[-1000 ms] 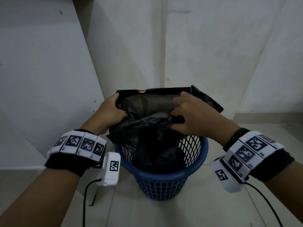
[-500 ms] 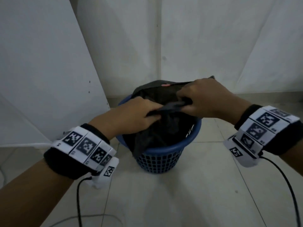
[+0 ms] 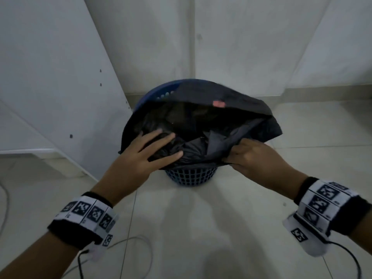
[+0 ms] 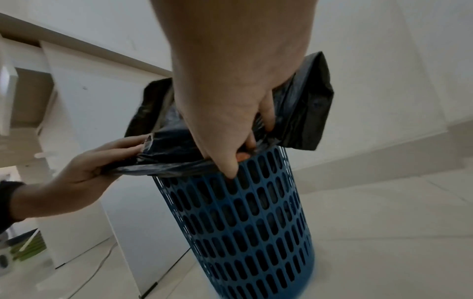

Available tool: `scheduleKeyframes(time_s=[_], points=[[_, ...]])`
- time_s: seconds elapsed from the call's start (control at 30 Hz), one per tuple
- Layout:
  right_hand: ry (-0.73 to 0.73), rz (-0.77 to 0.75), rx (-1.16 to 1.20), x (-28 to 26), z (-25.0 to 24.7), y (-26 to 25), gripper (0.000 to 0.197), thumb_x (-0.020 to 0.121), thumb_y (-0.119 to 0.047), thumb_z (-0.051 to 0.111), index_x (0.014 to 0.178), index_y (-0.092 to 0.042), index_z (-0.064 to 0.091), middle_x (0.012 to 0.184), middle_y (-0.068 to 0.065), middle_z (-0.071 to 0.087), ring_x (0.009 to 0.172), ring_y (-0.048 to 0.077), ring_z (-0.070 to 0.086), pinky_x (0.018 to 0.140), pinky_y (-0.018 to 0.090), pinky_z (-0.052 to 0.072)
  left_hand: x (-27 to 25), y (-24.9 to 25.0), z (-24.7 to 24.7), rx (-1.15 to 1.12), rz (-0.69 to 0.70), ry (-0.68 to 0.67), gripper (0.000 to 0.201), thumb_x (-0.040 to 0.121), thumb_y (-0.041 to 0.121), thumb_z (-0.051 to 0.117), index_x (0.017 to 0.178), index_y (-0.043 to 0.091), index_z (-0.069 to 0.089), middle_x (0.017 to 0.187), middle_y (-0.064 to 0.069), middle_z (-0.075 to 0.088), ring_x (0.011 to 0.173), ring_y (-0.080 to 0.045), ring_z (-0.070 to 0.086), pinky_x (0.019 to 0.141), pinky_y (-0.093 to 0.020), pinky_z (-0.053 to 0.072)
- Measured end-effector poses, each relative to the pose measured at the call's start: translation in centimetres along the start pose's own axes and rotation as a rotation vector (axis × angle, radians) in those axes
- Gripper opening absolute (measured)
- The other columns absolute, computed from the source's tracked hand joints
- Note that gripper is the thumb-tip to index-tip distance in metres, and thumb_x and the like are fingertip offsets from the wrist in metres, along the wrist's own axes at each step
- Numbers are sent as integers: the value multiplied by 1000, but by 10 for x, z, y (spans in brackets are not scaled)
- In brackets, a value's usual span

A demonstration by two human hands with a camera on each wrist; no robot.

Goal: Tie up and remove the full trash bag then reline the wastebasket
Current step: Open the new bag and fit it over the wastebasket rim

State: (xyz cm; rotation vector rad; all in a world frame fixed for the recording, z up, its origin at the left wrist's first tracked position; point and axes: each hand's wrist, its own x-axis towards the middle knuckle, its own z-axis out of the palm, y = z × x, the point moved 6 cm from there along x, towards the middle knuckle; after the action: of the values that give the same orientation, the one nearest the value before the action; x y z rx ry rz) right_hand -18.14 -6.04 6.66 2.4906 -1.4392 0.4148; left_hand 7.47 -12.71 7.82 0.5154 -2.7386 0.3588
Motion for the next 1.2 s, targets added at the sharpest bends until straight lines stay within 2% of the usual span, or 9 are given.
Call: scheduleKeyframes(time_s=[0.2,0.3,0.4,0.57,0.7,0.97,1.07,1.13,1.2], points=[[153,-2,87,0,-3,-9,16,93,-15,62,100,-10,76,92,7,73,81,32,66,75,42,53,-18,-18,1,-32,-219,139,60,100,-7,23,133,17,66,141,-21,55,130,-52,44,110,-62,36],[94,35,188,6,0,-13,23,88,-32,70,100,-14,77,94,3,75,86,29,69,79,39,55,-20,-28,-1,-192,-338,168,49,84,8,51,131,17,63,132,-17,57,118,-44,49,103,-57,40],[296,196,362,6,-19,-8,14,91,-24,70,84,-14,76,82,-2,74,74,18,69,65,36,54,-25,-32,-3,-381,-466,176,58,75,30,61,131,16,61,135,-8,52,122,-32,47,107,-45,36],[567,491,504,-6,-25,15,21,87,-9,73,68,-9,64,67,2,60,63,19,58,60,36,47,-31,-50,1,-459,-813,392,46,96,40,49,128,10,60,120,-9,58,114,-21,49,95,-33,37],[570,529,598,-12,-14,18,15,87,-8,73,72,-6,70,76,4,65,70,18,64,62,34,52,-26,-58,5,-561,-1037,511,30,99,13,54,128,8,55,121,-7,56,115,-24,52,97,-31,39],[488,374,366,-4,-43,3,36,91,-22,69,57,-10,65,53,-1,60,46,14,52,48,30,42,-6,-59,11,-899,-1217,612,61,84,-14,35,128,21,57,120,-3,65,110,-21,62,101,-37,51],[546,394,174,12,-73,19,22,86,-26,76,70,-13,70,67,1,63,63,20,51,62,29,41,-2,-65,15,-965,-1272,604,40,85,3,40,114,19,63,116,-8,66,108,-29,62,94,-37,49],[373,387,122,27,-64,39,16,83,-32,77,81,-16,76,95,4,66,87,27,53,81,30,41,-1,-72,21,-967,-1321,537,22,86,20,46,99,21,63,114,-11,63,109,-34,60,91,-37,46],[109,408,132,39,-40,61,29,84,-37,74,105,-17,76,116,6,61,103,31,54,93,31,39,-1,-78,26,-921,-1314,441,31,85,31,50,111,22,63,121,-9,61,110,-29,60,99,-42,49]])
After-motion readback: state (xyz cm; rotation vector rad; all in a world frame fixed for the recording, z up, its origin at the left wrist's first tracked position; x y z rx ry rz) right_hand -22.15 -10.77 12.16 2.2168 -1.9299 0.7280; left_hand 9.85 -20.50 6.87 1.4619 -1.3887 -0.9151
